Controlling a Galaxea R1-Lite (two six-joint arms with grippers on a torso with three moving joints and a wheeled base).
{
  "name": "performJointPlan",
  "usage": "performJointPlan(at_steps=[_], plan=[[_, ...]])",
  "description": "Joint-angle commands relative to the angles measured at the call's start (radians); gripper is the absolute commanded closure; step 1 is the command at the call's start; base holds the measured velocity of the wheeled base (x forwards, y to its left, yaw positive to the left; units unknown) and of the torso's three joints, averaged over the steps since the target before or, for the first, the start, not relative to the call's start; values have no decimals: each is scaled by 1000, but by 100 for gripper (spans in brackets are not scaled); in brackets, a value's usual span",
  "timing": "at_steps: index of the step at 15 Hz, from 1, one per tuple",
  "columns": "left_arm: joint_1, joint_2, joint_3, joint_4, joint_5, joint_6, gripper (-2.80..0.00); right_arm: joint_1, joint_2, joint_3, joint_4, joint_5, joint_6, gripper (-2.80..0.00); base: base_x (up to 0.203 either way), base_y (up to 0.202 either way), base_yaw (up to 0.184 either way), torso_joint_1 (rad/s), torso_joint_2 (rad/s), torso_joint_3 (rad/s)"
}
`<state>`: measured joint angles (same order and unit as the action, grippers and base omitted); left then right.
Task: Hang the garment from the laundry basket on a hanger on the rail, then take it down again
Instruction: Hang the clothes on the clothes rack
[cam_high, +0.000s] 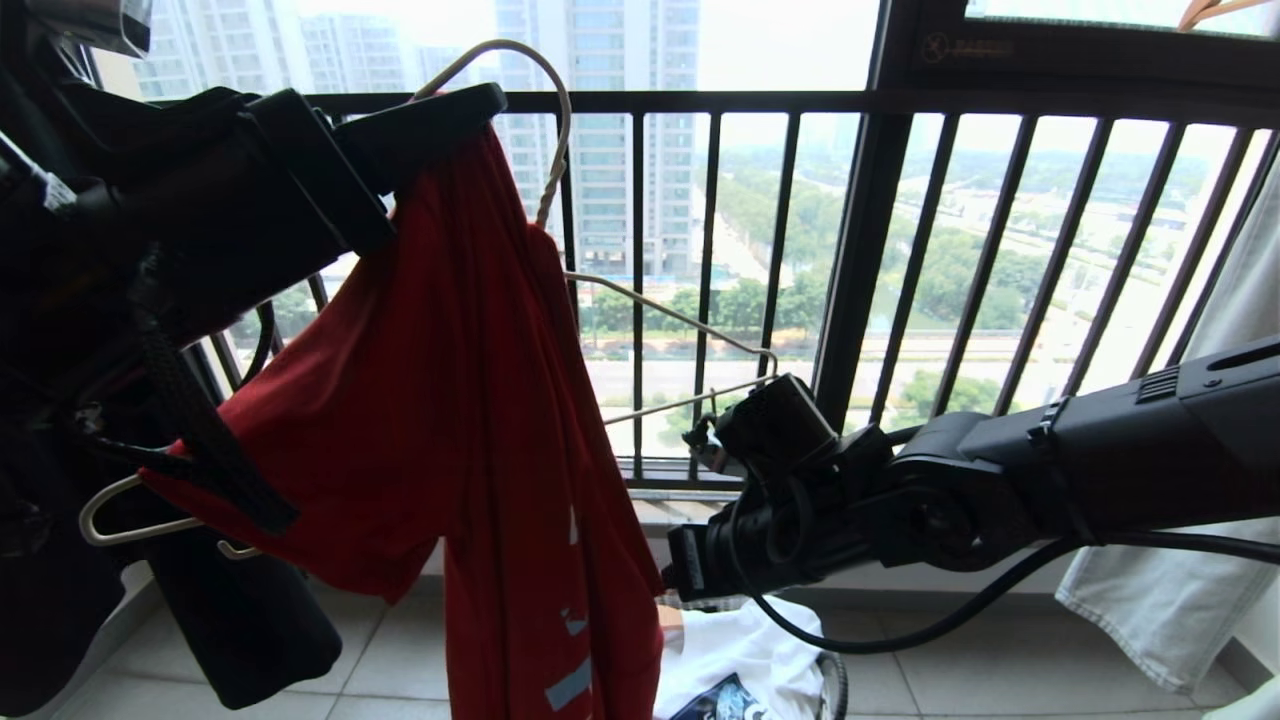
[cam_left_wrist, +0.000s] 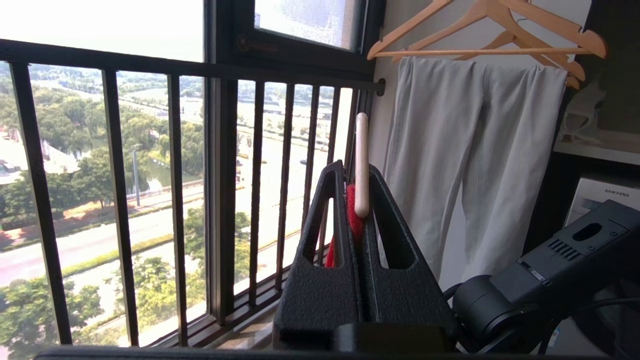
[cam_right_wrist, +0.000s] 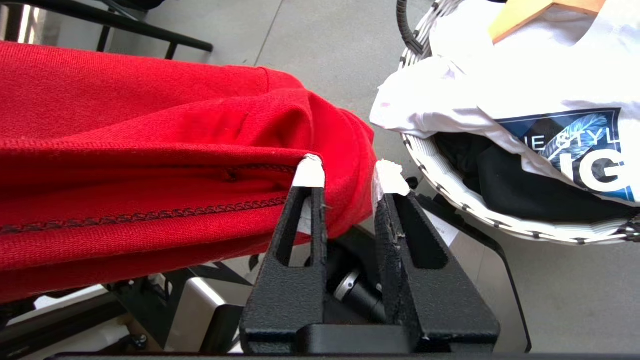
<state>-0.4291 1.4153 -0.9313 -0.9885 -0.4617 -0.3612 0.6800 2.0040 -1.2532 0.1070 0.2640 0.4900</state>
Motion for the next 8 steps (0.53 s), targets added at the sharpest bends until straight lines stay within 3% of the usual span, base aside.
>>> performJointPlan(at_steps=[1, 5, 8], plan=[[1, -4, 0, -6, -3, -2, 0, -16, -1, -3, 0, 1, 2, -280, 0, 0, 0, 0, 0, 0], [1, -7, 0, -6, -3, -2, 0, -43, -23, -7, 2, 0, -3, -280, 0, 0, 0, 0, 0, 0], [9, -7, -1, -6, -2, -2, 0, -128, -64, -24, 12, 0, -43, -280, 0, 0, 0, 0, 0, 0]])
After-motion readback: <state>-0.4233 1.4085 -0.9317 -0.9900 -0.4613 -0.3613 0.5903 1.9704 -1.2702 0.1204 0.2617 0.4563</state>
